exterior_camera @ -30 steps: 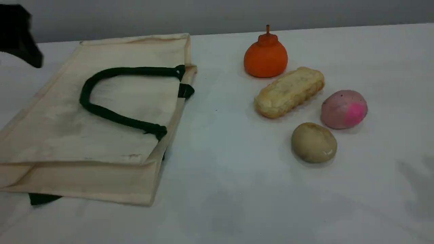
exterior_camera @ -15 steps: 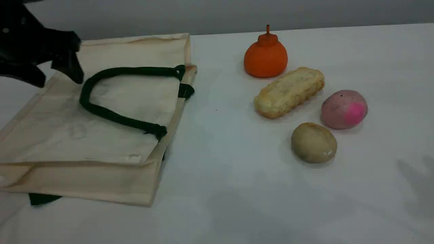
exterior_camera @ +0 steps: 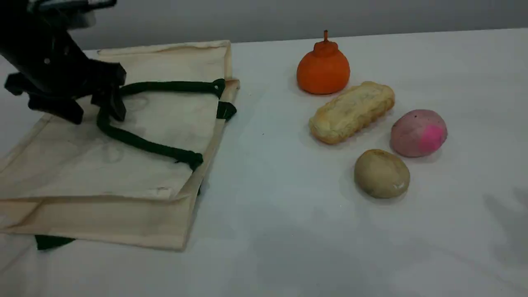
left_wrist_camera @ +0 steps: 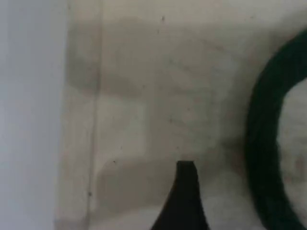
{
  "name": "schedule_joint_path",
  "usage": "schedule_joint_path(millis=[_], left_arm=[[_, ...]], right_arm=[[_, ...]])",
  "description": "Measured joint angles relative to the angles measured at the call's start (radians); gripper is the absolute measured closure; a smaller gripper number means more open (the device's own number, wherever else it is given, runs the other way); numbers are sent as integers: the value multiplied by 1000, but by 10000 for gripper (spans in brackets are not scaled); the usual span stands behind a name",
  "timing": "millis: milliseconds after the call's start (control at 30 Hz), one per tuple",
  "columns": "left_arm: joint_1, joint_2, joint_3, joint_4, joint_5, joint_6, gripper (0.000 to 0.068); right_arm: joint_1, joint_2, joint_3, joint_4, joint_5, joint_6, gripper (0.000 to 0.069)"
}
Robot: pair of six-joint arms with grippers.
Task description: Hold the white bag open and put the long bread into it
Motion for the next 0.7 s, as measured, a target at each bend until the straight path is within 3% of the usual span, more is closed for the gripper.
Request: schedule_joint_path(millis=[500, 600, 700], left_arm=[[-17, 103, 0, -40, -85, -8, 126], [-17, 115, 0, -39, -84, -8, 160], [-17, 117, 0, -40, -83, -40, 252]], right_arm=[[0, 0, 0, 0, 0, -4, 361], [0, 0, 0, 0, 0, -4, 361], [0, 0, 0, 0, 0, -4, 361]])
